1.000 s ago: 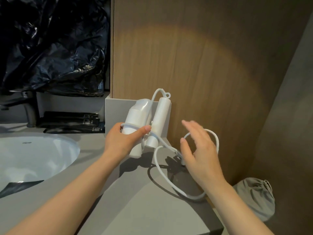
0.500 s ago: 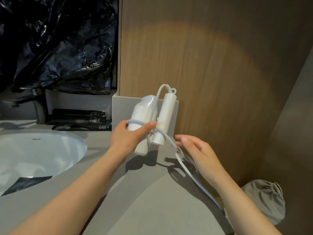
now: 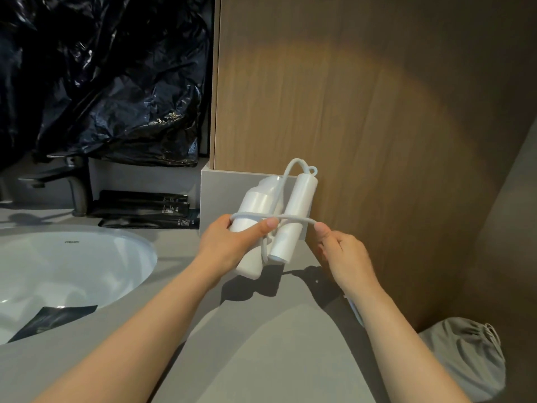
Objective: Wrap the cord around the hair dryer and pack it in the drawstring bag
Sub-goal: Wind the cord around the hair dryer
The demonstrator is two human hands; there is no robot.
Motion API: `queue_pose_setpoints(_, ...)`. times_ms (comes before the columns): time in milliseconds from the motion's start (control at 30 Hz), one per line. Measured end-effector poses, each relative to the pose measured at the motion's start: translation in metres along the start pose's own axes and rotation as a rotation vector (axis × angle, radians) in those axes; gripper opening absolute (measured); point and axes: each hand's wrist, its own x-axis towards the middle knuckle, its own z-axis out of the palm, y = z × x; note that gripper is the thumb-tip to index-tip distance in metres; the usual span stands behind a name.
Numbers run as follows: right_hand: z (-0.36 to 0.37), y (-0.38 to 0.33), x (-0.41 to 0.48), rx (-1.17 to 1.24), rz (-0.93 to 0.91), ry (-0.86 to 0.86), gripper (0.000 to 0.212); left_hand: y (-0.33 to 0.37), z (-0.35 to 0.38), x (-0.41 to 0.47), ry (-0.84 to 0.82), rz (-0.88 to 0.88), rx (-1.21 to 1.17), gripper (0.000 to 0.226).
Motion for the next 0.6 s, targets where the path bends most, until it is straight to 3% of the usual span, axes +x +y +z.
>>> queue_pose_setpoints(67,0.007,-0.009,0.003,0.358,0.025,-0.037,0.04,-0.001,0.0,0.0,-0.027,-0.009,0.0,0.085)
queue_pose_setpoints(167,0.014,-0.014,0.002,0.536,0.03,-0.058,0.023,-0.004,-0.001,0.003,-0.045,-0.042,-0.029,0.067)
queue_pose_setpoints(367,0.016,-0.008,0.0,0.687,0.106,-0.196,0.026,-0.006,0.001,0.002,-0.012,-0.011,-0.011,0.066)
queue_pose_setpoints(600,0.016,-0.004,-0.004,0.782,0.146,-0.114,0.026,-0.008,0.004,-0.001,-0.027,0.002,0.092,0.094)
